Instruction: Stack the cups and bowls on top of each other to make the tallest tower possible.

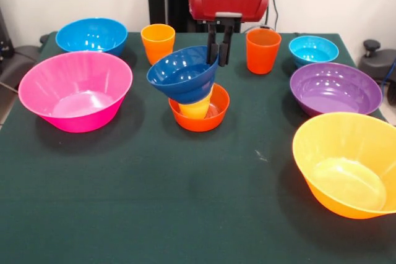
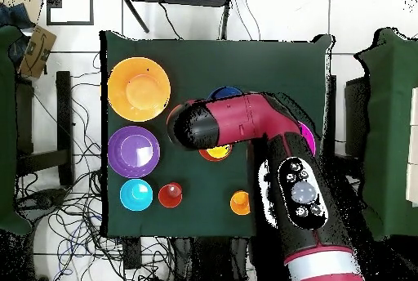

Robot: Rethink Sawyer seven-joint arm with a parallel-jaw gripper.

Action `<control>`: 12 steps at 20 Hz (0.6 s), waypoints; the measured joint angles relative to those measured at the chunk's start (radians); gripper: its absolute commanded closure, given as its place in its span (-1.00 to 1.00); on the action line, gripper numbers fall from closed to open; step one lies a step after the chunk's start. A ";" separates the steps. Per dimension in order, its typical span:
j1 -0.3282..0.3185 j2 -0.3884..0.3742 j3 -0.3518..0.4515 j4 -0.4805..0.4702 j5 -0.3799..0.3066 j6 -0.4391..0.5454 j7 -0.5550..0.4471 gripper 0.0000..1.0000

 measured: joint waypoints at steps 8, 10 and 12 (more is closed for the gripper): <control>0.000 -0.010 -0.011 0.009 0.021 0.000 0.000 1.00; 0.000 -0.015 -0.013 0.017 0.030 0.000 0.000 1.00; 0.000 -0.021 -0.014 0.027 0.032 0.000 0.000 1.00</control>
